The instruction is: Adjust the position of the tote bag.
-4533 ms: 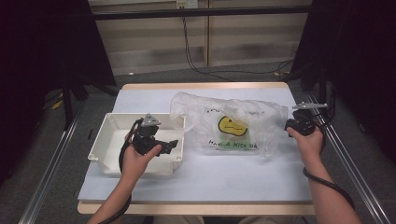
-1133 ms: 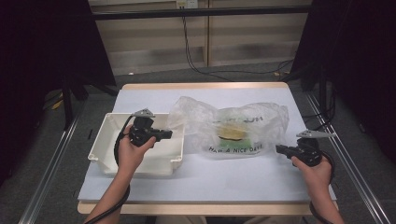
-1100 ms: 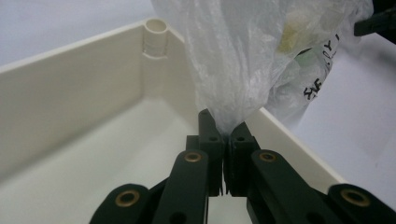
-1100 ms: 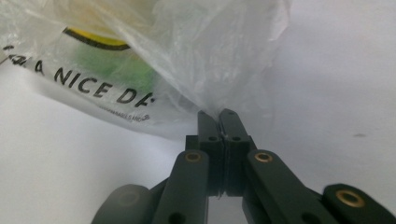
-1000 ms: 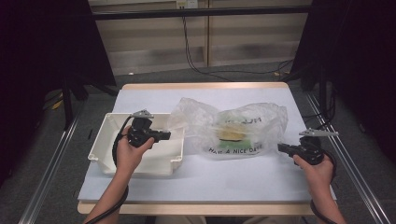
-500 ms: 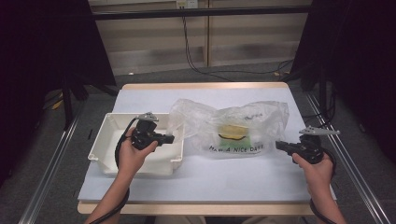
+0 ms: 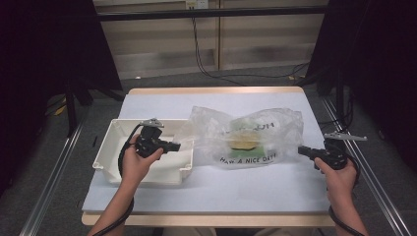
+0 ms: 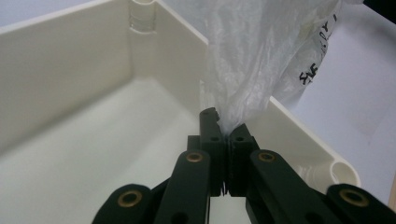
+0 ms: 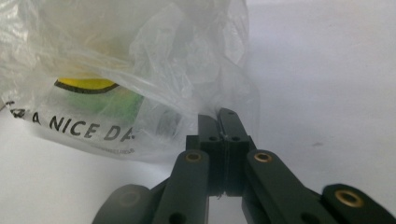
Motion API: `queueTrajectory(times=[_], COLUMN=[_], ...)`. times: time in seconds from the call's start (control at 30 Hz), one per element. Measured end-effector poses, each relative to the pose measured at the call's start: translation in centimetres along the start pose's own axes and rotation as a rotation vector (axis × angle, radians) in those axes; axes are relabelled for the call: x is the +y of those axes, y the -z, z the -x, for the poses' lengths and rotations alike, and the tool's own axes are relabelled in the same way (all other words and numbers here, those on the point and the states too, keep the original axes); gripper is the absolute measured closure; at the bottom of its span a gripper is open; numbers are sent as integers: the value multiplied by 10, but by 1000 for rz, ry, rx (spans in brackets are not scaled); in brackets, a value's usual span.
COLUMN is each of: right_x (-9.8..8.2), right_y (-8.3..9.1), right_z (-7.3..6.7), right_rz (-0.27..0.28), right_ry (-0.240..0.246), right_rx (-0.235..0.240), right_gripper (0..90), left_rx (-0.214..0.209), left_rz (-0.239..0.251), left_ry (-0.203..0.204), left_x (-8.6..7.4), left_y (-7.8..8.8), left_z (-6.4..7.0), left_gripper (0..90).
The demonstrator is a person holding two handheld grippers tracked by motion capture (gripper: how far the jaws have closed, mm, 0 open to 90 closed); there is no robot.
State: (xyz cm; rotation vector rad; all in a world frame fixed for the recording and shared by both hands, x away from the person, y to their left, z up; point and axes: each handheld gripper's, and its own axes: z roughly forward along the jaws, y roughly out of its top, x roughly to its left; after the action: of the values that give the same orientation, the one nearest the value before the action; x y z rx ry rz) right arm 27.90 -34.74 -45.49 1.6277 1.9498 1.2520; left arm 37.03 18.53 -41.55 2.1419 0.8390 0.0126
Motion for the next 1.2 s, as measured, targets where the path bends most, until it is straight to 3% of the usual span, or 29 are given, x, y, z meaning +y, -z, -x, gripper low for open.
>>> queueTrajectory(times=[0.13,0.4,0.53,0.6,0.67,0.7,0.93,1.2], right_x=[1,7,9,10,10,10,10,8], right_y=[0,-4,-5,-4,-1,1,16,16], right_z=[1,-19,-30,-33,-35,-36,-45,-56], right_rz=[9,3,-10,-10,-17,-18,-7,7], right_ry=[0,84,117,123,132,132,178,186], right_rx=[1,36,13,6,0,-11,-28,13], right_gripper=[899,811,651,517,469,391,335,301], left_rx=[-1,-27,-25,-30,-36,-33,-42,-51], left_rz=[-5,-20,-18,-19,-18,-24,-22,-16], left_ry=[-3,-22,-26,-26,-28,-27,-35,-42], left_x=[0,2,2,2,2,2,4,8], left_y=[0,-5,-5,-5,-6,-6,-8,-11], left_z=[1,10,12,12,12,13,17,18], left_gripper=[890,888,888,888,887,887,887,886])
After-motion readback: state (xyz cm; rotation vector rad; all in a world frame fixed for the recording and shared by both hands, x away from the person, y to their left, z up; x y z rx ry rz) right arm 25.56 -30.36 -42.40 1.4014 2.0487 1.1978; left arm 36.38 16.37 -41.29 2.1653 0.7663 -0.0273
